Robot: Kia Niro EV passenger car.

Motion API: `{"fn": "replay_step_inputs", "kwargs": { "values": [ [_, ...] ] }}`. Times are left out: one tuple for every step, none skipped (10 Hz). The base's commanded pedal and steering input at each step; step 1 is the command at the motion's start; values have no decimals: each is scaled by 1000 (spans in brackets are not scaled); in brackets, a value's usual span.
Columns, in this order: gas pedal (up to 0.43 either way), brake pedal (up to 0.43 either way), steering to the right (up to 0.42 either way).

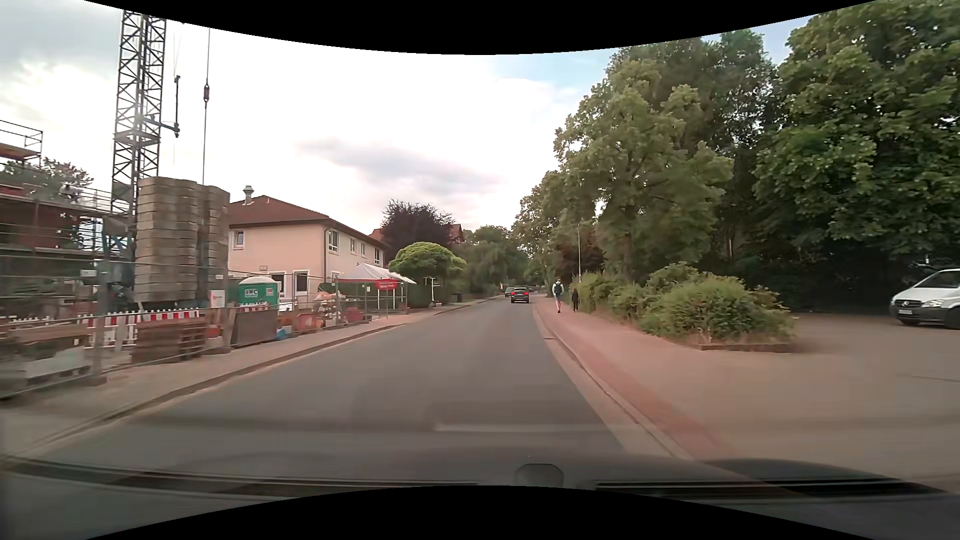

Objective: Follow the waypoints while adhering to traffic rules and regulations

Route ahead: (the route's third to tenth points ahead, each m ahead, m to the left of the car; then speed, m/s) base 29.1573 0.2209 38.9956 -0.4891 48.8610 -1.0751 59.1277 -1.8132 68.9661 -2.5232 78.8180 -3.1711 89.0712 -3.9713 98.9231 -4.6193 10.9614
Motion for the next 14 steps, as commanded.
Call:
{"fn": "replay_step_inputs", "kwargs": {
  "values": [
    [118, 0, 0],
    [118, 0, 1],
    [118, 0, 1],
    [118, 0, 2],
    [118, 0, 2],
    [118, 0, 3],
    [118, 0, 4],
    [118, 0, 5],
    [118, 0, 6],
    [118, 0, 8],
    [118, 0, 9],
    [118, 0, 7],
    [118, 0, 8],
    [118, 0, 8]
  ]
}}
